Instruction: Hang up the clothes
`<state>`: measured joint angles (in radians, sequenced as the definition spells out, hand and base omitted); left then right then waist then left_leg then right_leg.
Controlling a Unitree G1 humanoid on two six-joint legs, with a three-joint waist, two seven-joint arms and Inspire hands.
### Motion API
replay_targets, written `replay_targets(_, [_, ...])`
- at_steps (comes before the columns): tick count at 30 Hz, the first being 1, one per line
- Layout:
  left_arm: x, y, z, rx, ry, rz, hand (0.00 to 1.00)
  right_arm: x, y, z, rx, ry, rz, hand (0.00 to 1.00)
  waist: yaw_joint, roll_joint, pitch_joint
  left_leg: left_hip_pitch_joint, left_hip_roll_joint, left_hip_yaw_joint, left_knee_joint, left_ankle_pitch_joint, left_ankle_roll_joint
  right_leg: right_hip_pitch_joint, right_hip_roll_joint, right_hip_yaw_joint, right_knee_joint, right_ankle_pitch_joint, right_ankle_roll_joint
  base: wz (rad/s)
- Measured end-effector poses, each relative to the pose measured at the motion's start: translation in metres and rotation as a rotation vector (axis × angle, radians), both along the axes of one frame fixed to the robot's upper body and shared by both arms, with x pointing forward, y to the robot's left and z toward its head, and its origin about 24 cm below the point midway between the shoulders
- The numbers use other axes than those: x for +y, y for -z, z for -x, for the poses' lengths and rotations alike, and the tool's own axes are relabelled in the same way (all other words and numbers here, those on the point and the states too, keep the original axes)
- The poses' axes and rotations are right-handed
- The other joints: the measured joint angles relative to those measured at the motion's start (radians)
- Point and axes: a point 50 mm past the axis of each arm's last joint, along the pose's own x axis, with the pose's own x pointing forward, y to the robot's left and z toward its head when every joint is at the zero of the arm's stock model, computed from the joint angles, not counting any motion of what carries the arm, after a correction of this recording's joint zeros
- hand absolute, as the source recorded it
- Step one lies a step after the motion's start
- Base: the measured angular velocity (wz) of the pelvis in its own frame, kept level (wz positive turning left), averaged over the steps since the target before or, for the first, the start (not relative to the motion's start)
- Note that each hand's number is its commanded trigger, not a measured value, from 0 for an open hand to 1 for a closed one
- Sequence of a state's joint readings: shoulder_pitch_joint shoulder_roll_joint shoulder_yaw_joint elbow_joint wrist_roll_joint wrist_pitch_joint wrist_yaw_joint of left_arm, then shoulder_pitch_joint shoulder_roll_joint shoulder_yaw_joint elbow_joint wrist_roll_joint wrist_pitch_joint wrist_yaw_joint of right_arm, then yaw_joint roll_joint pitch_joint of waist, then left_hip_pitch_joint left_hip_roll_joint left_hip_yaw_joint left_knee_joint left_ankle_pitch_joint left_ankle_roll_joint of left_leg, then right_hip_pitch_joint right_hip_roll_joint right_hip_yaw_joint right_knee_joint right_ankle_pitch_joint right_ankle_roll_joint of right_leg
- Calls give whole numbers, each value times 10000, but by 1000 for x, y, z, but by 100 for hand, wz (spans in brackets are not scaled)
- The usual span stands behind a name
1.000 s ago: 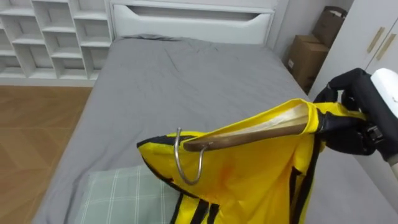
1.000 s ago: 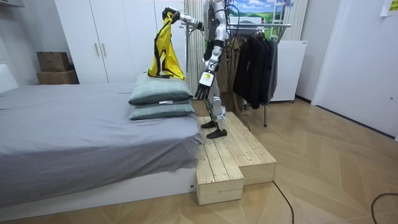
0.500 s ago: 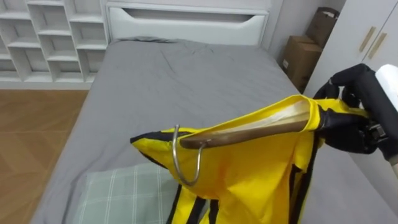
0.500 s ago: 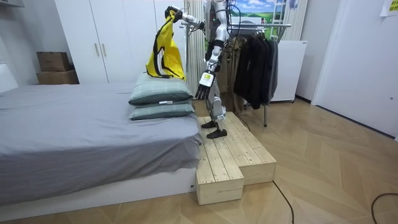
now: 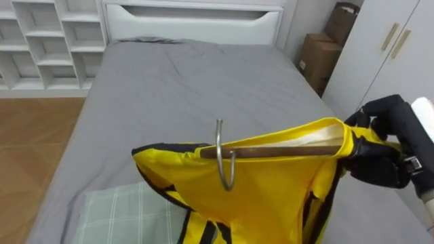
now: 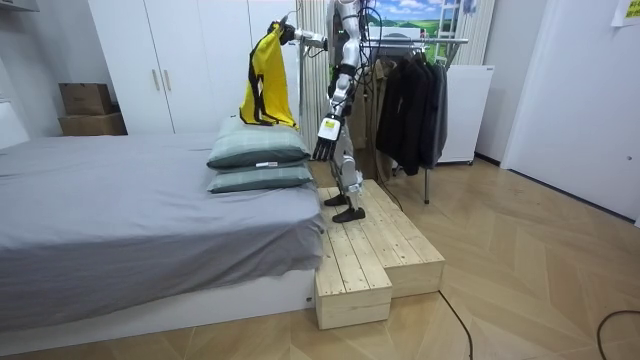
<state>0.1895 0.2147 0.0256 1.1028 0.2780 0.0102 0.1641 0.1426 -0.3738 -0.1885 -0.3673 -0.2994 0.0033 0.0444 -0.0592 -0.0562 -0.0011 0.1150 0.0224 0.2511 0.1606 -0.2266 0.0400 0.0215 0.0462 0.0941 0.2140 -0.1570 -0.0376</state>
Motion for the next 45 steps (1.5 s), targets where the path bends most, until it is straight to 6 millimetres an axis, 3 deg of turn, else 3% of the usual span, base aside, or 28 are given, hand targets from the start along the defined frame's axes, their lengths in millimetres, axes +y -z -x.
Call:
replay_targets(3, [0,0,1,122,110,-59,0,1,0,0,-112,-35,-601,100,48,36,17,20,50,519,-18,-14,-21,-291,64,46,158,5,-6,-50])
replay_targets(5, [0,1,4,331,282,-173,0,2,2,0,-106,-65,-998,100,115,52,23,63,146,1116,-22,-59,-76,-571,106,-137,317,60,-60,-97])
replay_targets(6, [0,1,8,444,232,-177,0,4,5,0,-64,-82,-1219,100,284,108,55,173,249,1716,-8,-113,-132,-708,172,-340,339,183,-136,-149])
replay_targets(7, [1,1,11,509,159,-201,0,6,8,0,16,-92,-1411,100,446,182,90,268,399,2392,57,-234,-209,-870,134,-1299,310,342,-275,-169])
replay_targets(8, [2,1,12,545,79,-232,0,7,11,-1,86,-102,-1496,100,536,195,91,321,465,2790,66,-315,-255,-976,56,-2076,296,406,-377,-188])
replay_targets(9, [4,2,16,693,-98,-353,0,9,17,-3,333,-131,-1604,100,726,237,111,394,571,3569,121,-457,-331,-1182,-69,-3494,296,537,-600,-179])
replay_targets(10, [5,2,19,926,-272,-404,0,10,23,-4,600,-157,-1655,100,829,331,100,380,718,4176,182,-673,-389,-1279,-123,-4393,400,572,-666,-168])
replay_targets(11, [5,2,21,1038,-308,-418,0,10,26,-4,721,-134,-1699,100,826,368,122,385,762,4469,219,-749,-421,-1367,-154,-4692,518,540,-625,-131])
replay_targets(12, [5,3,25,1306,-420,-442,0,10,32,-5,992,-55,-1771,100,779,389,132,462,823,4955,354,-838,-483,-1527,-344,-5148,989,255,-483,-97])
replay_targets(13, [5,3,29,1534,-527,-453,0,9,36,-5,1162,76,-1834,100,646,442,136,554,832,5238,471,-967,-539,-1652,-735,-5296,1569,-105,-366,-79])
replay_targets(15, [6,3,32,1777,-578,-515,0,8,41,-5,1246,235,-2010,100,476,430,103,689,853,5436,706,-1076,-662,-1814,-1039,-5305,1894,-322,-192,-49])
replay_targets(17, [7,3,33,1839,-683,-554,0,9,41,-5,1201,175,-2300,100,348,421,99,652,926,5432,1021,-1092,-731,-1868,-865,-5018,1780,-347,-532,-37])
replay_targets(18, [8,2,34,1890,-801,-594,0,10,41,-6,1187,107,-2485,100,347,423,94,525,1088,5427,1353,-1141,-813,-1900,-725,-4891,1693,-335,-660,-43])
replay_targets(20, [11,2,38,2076,-1085,-669,0,14,42,-6,1288,-119,-2695,100,357,350,73,376,1361,5399,2049,-1154,-823,-1903,-571,-4658,1639,-349,-791,-46])
replay_targets(23, [18,-1,41,2297,-1322,-883,0,15,43,-7,1452,-340,-2666,100,248,144,88,35,1969,5049,3827,-1148,-821,-1748,-321,-4241,1669,-530,-978,-37])
replay_targets(25, [20,-2,44,2569,-1521,-977,0,13,39,-8,1380,-382,-2501,100,234,66,99,-344,2459,4206,5363,-965,-836,-1613,-65,-3828,1897,-696,-1164,-52])
replay_targets(26, [20,-2,45,2625,-1610,-1009,0,13,39,-9,1364,-375,-2502,100,216,1,91,-432,2495,4013,5604,-863,-850,-1541,-38,-3705,1950,-730,-1211,-55])
replay_targets(28, [22,-3,46,2748,-1597,-1121,0,13,39,-9,1338,-366,-2623,100,133,-250,146,-966,2407,2912,5946,-797,-923,-1482,38,-3248,1974,-746,-1321,-54])
replay_targets(30, [21,-2,49,2936,-1608,-1131,0,13,37,-10,1288,-422,-2586,100,150,-302,158,-1466,2351,2116,5747,-851,-990,-1545,164,-2799,1892,-700,-1301,-76])
replay_targets(31, [19,-2,50,3046,-1658,-1094,0,14,36,-11,1233,-481,-2579,100,157,-299,159,-1832,2182,1463,5340,-846,-999,-1594,264,-2405,1752,-553,-1339,-91])
replay_targets(32, [17,-1,50,3098,-1679,-1065,0,15,35,-12,1216,-510,-2563,100,176,-293,162,-1966,2053,1162,5058,-836,-1015,-1602,302,-2205,1666,-481,-1392,-101])
replay_targets(34, [12,0,52,3215,-1724,-948,0,16,33,-15,1185,-706,-2591,100,234,-281,169,-2181,1317,-221,3489,-777,-1098,-1661,572,-948,1443,-118,-1423,-115])
replay_targets(35, [11,1,53,3216,-1735,-901,0,16,31,-15,1150,-732,-2540,100,274,-262,167,-2175,1087,-581,3152,-768,-1091,-1702,648,-612,1443,-53,-1388,-129])
replay_targets(36, [7,2,53,3209,-1790,-810,0,16,28,-17,1053,-757,-2460,100,371,-199,171,-2183,690,-1199,2684,-740,-1049,-1751,821,48,1434,89,-1335,-131])
replay_targets(37, [6,3,53,3198,-1823,-765,0,17,27,-18,966,-785,-2449,100,367,-155,161,-2183,450,-1511,2432,-727,-1052,-1776,1007,648,1422,225,-1215,-128])
replay_targets(39, [6,3,51,3116,-1787,-747,0,20,27,-20,903,-824,-2480,100,326,-98,139,-2210,183,-1815,2153,-512,-1050,-1781,1238,1264,1391,366,-1103,-109])
replay_targets(42, [4,4,38,2745,-1584,-692,0,25,30,-20,1047,-905,-2524,100,122,113,122,-2259,120,-2052,1745,-134,-937,-1636,1550,1818,1162,518,-861,-73])
replay_targets(45, [-1,5,18,1995,-1162,-533,0,24,32,-20,1219,-707,-2544,100,70,185,132,-2248,-22,-2041,1360,189,-786,-1572,1687,2251,1095,528,-826,-47])
